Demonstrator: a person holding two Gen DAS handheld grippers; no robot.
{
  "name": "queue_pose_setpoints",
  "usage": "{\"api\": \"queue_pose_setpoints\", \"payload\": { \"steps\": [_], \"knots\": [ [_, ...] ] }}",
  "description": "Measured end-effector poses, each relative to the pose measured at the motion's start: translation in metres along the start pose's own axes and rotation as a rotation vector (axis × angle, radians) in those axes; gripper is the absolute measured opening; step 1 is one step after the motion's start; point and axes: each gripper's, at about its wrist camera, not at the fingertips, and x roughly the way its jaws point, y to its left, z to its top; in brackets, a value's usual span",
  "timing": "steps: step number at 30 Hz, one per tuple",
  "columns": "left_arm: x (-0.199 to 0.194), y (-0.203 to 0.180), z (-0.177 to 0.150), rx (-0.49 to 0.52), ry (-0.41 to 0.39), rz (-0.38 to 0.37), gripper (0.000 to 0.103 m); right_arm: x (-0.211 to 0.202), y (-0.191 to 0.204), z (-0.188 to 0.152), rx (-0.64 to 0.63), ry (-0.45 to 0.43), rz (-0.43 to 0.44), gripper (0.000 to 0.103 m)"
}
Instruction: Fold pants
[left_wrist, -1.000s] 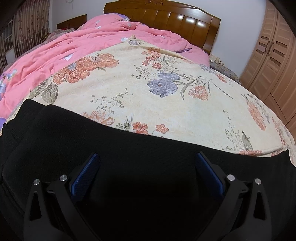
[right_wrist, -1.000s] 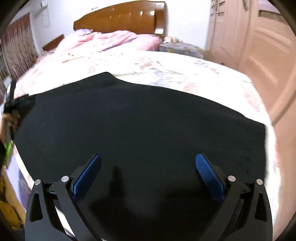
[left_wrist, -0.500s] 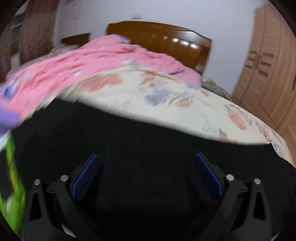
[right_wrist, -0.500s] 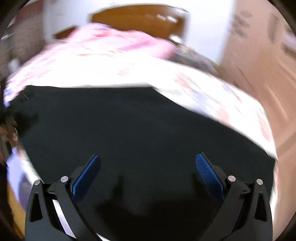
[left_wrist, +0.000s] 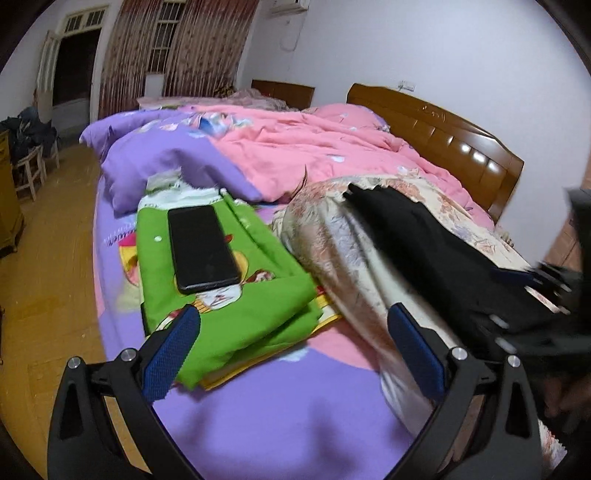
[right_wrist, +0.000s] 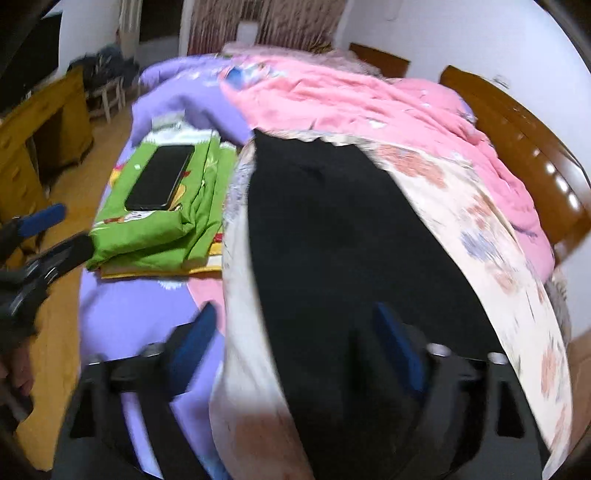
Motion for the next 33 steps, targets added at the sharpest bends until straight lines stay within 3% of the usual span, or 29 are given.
{"api": "queue_pose_setpoints", "payload": {
  "steps": [8, 9, 10, 12, 13, 16, 19, 21, 23, 28, 30, 31, 33],
  "knots": [
    [0.02, -0.016, -0.018, -0.036, 0.099, -0.129, 0.101, 0.059, -0.006, 0.036, -0.044, 0.068, -0.022, 0.072],
    [0.022, -0.018, -0.018, -0.044, 0.104, -0.146, 0.101, 0.062, -0.005, 0.035, -0.05, 0.067, -0.01, 0.065],
    [0.024, -0.02, -0.018, -0.05, 0.109, -0.159, 0.101, 0.062, -0.005, 0.033, -0.06, 0.053, -0.006, 0.051],
    [0.028, -0.022, -0.013, -0.088, 0.124, -0.22, 0.101, 0.057, -0.013, 0.031, -0.027, -0.001, 0.019, 0.037],
    [0.03, -0.021, -0.009, -0.116, 0.129, -0.261, 0.101, 0.053, -0.021, 0.03, 0.019, -0.023, 0.051, 0.03],
    [0.041, -0.02, 0.011, -0.237, 0.139, -0.427, 0.101, 0.033, -0.053, 0.022, 0.187, -0.125, 0.157, 0.025],
    [0.069, -0.035, 0.044, -0.31, 0.176, -0.627, 0.101, 0.025, -0.059, 0.015, 0.217, -0.165, 0.163, 0.024],
    [0.091, -0.051, 0.061, -0.321, 0.216, -0.7, 0.101, 0.024, -0.056, 0.014, 0.216, -0.168, 0.173, 0.02],
    [0.111, -0.065, 0.072, -0.327, 0.25, -0.722, 0.101, 0.024, -0.052, 0.015, 0.212, -0.17, 0.187, 0.019],
    [0.165, -0.085, 0.084, -0.353, 0.328, -0.644, 0.099, 0.02, -0.052, 0.014, 0.22, -0.183, 0.193, 0.019],
    [0.177, -0.084, 0.083, -0.38, 0.338, -0.644, 0.087, 0.02, -0.054, 0.014, 0.226, -0.181, 0.201, 0.019],
    [0.181, -0.085, 0.082, -0.38, 0.339, -0.651, 0.075, 0.02, -0.055, 0.014, 0.228, -0.172, 0.218, 0.02],
    [0.187, -0.09, 0.08, -0.345, 0.338, -0.597, 0.056, 0.019, -0.057, 0.013, 0.242, -0.147, 0.256, 0.029]
  ]
}}
